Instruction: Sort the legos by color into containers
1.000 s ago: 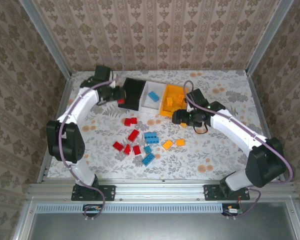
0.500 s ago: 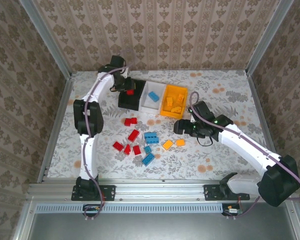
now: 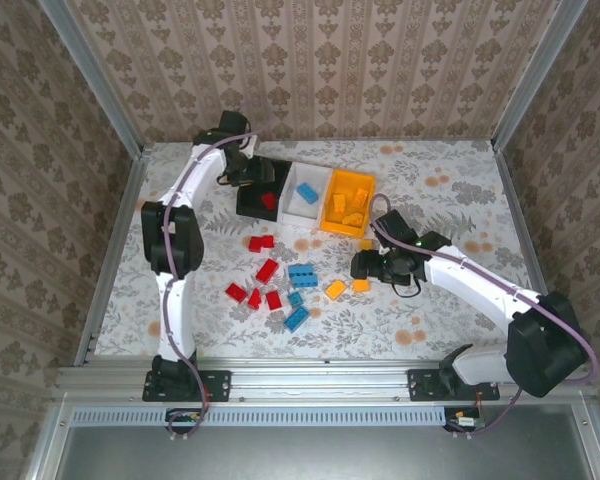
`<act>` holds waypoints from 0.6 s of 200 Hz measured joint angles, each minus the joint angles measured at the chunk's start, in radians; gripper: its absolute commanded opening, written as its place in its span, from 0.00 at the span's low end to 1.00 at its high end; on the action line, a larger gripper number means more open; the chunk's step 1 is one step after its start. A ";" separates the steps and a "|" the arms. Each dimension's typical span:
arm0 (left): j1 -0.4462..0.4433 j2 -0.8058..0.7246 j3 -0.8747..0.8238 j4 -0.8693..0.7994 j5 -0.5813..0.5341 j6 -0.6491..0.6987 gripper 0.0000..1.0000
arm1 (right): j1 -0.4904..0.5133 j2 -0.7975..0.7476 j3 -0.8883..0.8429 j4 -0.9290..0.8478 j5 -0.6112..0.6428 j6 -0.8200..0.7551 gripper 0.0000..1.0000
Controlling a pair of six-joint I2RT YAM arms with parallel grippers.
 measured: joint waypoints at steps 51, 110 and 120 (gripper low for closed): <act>-0.040 -0.372 -0.398 0.015 -0.098 0.042 0.63 | 0.019 0.035 0.000 0.005 -0.001 -0.003 0.81; -0.203 -0.644 -0.923 0.080 -0.126 0.027 0.65 | 0.044 0.108 0.005 0.029 -0.003 -0.011 0.81; -0.224 -0.643 -0.956 0.094 -0.117 0.029 0.65 | 0.047 0.109 0.005 0.030 -0.004 -0.015 0.81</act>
